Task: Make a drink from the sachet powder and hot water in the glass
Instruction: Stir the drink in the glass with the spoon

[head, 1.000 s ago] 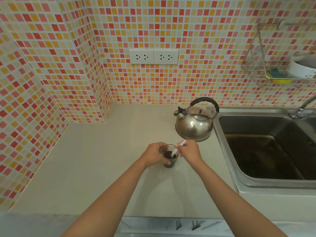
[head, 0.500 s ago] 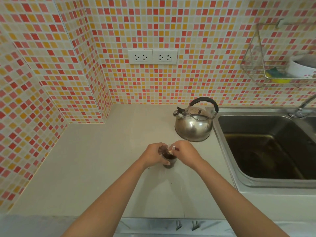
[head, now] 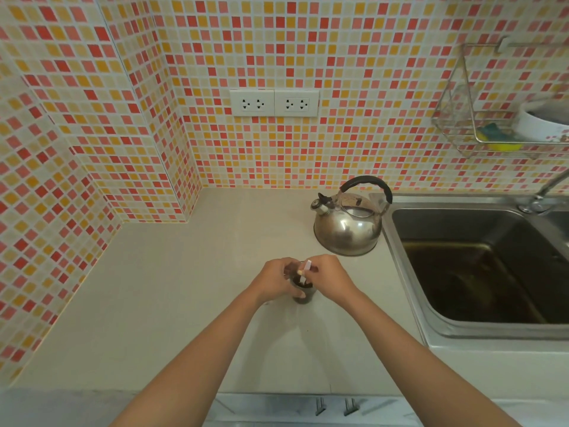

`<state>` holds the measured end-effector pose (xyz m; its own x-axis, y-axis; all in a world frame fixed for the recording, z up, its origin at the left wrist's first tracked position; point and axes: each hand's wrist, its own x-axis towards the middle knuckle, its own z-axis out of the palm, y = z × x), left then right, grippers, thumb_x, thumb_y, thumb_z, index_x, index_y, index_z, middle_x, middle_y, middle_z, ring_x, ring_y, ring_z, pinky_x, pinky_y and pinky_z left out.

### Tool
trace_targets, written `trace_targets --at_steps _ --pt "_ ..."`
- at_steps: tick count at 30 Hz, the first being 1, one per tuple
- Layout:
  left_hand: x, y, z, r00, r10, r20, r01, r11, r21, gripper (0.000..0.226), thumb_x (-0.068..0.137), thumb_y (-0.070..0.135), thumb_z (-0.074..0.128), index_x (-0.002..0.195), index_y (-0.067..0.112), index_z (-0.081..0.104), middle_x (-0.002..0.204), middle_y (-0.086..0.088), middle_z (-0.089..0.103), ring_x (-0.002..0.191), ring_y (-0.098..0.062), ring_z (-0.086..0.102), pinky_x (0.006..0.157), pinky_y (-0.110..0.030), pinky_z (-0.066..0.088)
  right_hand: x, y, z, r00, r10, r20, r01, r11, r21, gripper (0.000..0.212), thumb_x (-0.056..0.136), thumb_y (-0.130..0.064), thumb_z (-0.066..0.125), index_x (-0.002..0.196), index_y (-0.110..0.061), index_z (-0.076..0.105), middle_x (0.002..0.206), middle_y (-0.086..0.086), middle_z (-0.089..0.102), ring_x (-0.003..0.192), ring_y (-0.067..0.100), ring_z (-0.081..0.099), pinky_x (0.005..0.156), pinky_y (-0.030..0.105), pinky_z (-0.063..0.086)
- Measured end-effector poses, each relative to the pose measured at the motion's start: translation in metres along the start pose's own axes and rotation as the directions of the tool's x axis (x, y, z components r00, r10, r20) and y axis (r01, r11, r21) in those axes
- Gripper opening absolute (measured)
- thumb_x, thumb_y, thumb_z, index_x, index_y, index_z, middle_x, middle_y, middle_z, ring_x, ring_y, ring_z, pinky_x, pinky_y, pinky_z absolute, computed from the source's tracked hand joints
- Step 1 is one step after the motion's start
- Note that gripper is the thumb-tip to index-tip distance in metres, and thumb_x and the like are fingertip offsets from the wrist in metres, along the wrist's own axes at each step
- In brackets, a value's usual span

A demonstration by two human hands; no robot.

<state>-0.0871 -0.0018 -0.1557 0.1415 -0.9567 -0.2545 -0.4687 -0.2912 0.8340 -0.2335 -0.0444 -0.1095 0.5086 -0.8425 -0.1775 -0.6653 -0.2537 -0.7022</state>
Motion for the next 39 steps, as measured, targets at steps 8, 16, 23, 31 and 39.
trace_targets --at_steps 8,16,23,31,39 --pt "0.000 0.001 0.000 1.000 0.003 -0.001 -0.003 1.000 -0.003 0.064 0.052 0.008 0.088 0.111 0.016 0.068 0.106 0.000 0.072 0.101 -0.016 0.067 0.096 -0.035 0.054 0.000 -0.004 -0.002 1.000 0.025 0.006 -0.024 0.998 -0.059 0.021 0.088 -0.011 0.054 0.072 -0.003 0.066 0.069 0.011 0.060 0.064 0.026 0.054 0.051 0.028 0.036" --pt "-0.001 0.002 0.000 1.000 0.007 0.008 -0.007 1.000 -0.009 0.062 0.053 0.005 0.087 0.111 0.014 0.067 0.106 -0.002 0.072 0.103 -0.018 0.067 0.096 -0.032 0.053 0.000 -0.001 -0.004 0.999 0.047 -0.018 -0.049 0.993 -0.105 0.018 0.085 -0.010 0.054 0.072 -0.004 0.065 0.071 0.013 0.062 0.065 0.027 0.055 0.055 0.030 0.039" --pt "-0.001 0.003 -0.001 1.000 0.009 0.006 -0.009 1.000 0.003 0.060 0.053 0.006 0.088 0.109 0.016 0.068 0.103 -0.003 0.072 0.101 -0.021 0.067 0.094 -0.033 0.053 -0.001 -0.004 -0.007 1.000 0.016 -0.024 -0.019 0.990 -0.142 0.022 0.089 -0.010 0.050 0.092 -0.003 0.071 0.088 0.017 0.069 0.080 0.032 0.063 0.066 0.035 0.049" --pt "-0.003 0.003 -0.001 1.000 0.002 0.000 -0.002 1.000 -0.013 0.056 0.053 0.004 0.086 0.104 0.018 0.069 0.100 -0.003 0.073 0.100 -0.024 0.068 0.095 -0.038 0.054 -0.001 -0.011 0.001 1.000 0.010 -0.001 -0.010 0.992 -0.123 0.024 0.092 -0.013 0.050 0.089 0.001 0.069 0.087 0.019 0.068 0.077 0.031 0.061 0.065 0.035 0.046" --pt "-0.002 0.004 -0.001 1.000 -0.005 0.003 0.005 1.000 -0.007 0.060 0.055 0.004 0.086 0.111 0.013 0.068 0.105 -0.006 0.072 0.101 -0.024 0.067 0.096 -0.040 0.053 0.001 -0.009 0.004 0.999 0.035 -0.007 -0.036 0.995 -0.094 0.022 0.090 -0.013 0.051 0.083 0.000 0.068 0.072 0.012 0.061 0.067 0.026 0.055 0.055 0.029 0.038"
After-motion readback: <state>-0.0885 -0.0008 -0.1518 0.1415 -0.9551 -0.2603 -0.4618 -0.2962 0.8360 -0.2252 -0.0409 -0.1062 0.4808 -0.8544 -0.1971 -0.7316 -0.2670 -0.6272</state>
